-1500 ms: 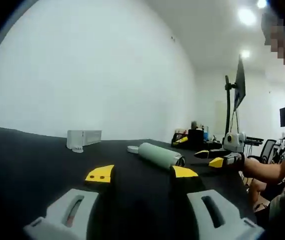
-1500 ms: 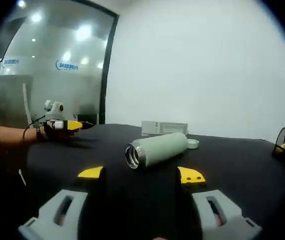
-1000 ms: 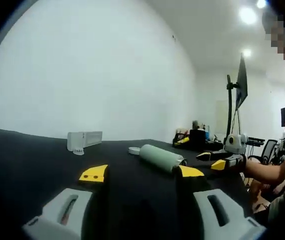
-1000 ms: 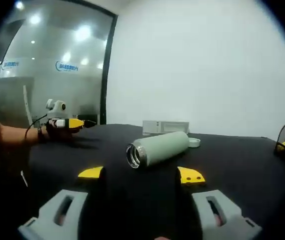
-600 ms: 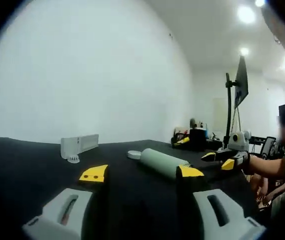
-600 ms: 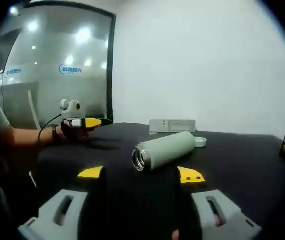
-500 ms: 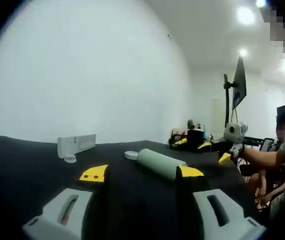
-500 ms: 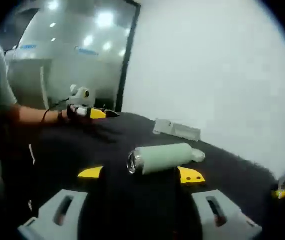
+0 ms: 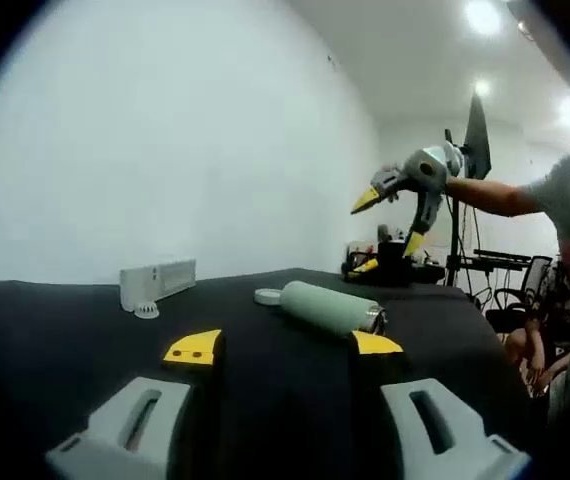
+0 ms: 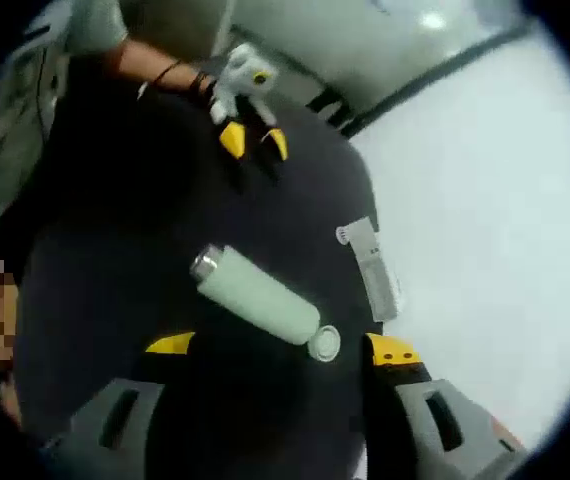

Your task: Assemble the cup parts correctly, then place the assembled cup into the box.

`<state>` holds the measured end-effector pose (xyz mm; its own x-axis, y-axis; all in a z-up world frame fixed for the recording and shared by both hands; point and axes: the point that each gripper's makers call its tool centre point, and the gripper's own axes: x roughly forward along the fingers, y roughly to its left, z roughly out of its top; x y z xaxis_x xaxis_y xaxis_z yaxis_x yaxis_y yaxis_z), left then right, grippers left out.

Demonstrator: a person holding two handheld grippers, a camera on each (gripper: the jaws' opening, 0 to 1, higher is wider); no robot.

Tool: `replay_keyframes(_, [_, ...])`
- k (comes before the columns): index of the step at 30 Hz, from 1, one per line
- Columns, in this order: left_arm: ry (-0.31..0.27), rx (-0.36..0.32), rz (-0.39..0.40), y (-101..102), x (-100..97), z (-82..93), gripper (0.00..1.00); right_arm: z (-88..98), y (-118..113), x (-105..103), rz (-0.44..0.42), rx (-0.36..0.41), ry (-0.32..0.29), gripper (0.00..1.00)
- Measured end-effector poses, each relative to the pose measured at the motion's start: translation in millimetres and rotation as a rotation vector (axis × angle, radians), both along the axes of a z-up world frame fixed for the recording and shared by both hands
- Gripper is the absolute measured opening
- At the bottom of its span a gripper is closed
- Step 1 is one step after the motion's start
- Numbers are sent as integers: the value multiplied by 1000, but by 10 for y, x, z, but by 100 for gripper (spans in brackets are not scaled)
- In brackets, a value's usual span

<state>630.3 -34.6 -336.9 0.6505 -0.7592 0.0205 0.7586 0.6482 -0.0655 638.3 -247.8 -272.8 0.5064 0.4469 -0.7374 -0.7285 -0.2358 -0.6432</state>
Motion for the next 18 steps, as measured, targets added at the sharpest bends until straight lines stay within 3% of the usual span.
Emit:
replay_keyframes(4, [1, -11, 20, 90, 70, 6, 49, -275, 84, -39, 66, -85, 82, 63])
replay_keyframes(7, [7, -20, 23, 88, 77, 11, 48, -393, 111, -5, 127, -153, 68, 62])
replay_keyframes(11, [4, -18, 29, 93, 92, 14, 47, -565, 225, 25, 161, -164, 120, 60])
replay_keyframes(15, [4, -41, 22, 126, 117, 51, 46, -735, 301, 218, 254, -229, 95, 58])
replay_keyframes(18, [7, -54, 13, 144, 124, 66, 46, -862, 333, 262, 321, -326, 53, 57])
